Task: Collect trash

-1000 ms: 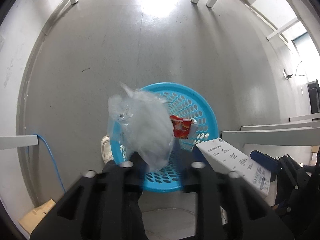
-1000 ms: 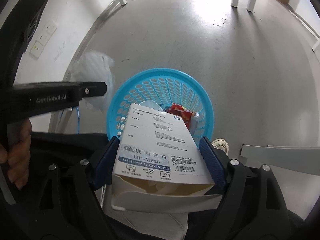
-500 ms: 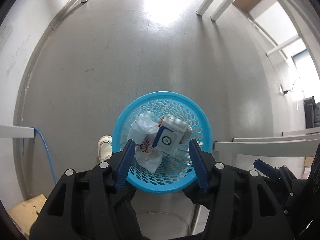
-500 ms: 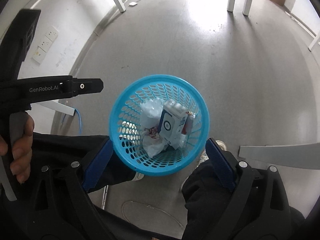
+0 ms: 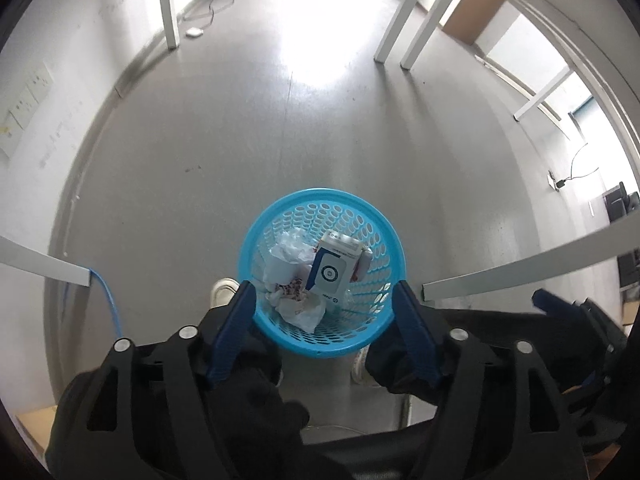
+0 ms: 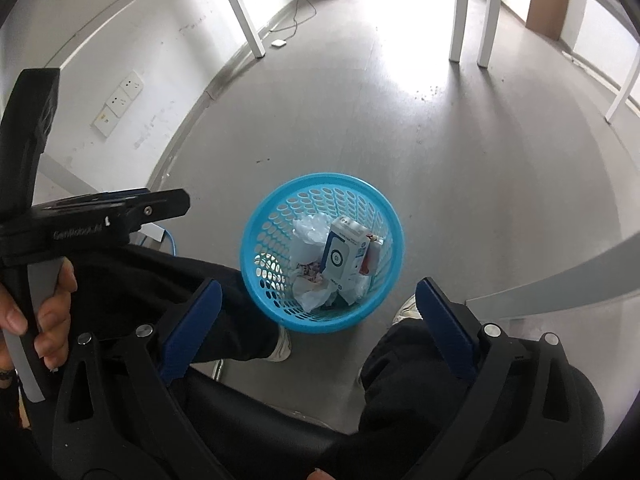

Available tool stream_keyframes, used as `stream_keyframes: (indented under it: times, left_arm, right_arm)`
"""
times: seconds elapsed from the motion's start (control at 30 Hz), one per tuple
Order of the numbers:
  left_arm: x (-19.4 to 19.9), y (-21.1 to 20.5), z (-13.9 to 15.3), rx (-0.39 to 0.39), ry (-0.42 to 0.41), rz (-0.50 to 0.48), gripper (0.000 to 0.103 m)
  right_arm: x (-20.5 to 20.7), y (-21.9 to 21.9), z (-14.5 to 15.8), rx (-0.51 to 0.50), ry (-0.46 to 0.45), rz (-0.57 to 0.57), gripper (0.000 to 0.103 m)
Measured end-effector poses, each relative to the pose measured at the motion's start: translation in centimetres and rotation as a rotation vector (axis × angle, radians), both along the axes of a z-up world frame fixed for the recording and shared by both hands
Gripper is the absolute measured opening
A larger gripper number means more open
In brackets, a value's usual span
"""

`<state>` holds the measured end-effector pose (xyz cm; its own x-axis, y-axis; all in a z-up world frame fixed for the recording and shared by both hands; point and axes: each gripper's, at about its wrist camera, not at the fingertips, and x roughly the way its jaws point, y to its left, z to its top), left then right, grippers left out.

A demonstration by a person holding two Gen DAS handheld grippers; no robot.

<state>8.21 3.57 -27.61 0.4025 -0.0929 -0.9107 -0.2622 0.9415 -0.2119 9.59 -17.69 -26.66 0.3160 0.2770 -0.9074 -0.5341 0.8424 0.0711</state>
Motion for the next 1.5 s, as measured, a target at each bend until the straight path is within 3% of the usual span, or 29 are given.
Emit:
stream_keyframes:
  times: [0.1,0.17,0.47,0.67,1.07,1.5]
  left_arm:
    - [-1.4,-0.4,0.8,0.011,-0.020,-0.001,0.078]
    - [-2.6,-0.6,1.4,0.033,-0.046,0.010,0.090]
    - [-6.9,-2.0,2.9,0.038,-0.094,-0.005,0.097]
    - [-7.6,-3.4,3.8,0.073,-0.153,-0.054,0.097]
    - [-6.3,-3.4,3.2,0.052,-0.098,-0.037,0.097]
    - [-6.0,-4.1,3.2,0.069,-0.092,-0.054,0.097]
  right_arm:
    - [-1.2,-0.6,1.2,-0.004,-0.024,0.007,0.094]
    - [-1.9,-1.1,2.0,-0.004,-0.039,0.006,0.094]
    - [-4.8,-3.1,4.0,0.008,-0.057,-0.002,0.094]
    - [-5.3,-3.4,4.4,0.019,-0.068,0.000,0.094]
    - [-4.3,-2.9,3.6,0.030,-0.036,-0.012,0.094]
    - [-3.9,-2.7,3.8,0.052,-0.020,-0.020,0.094]
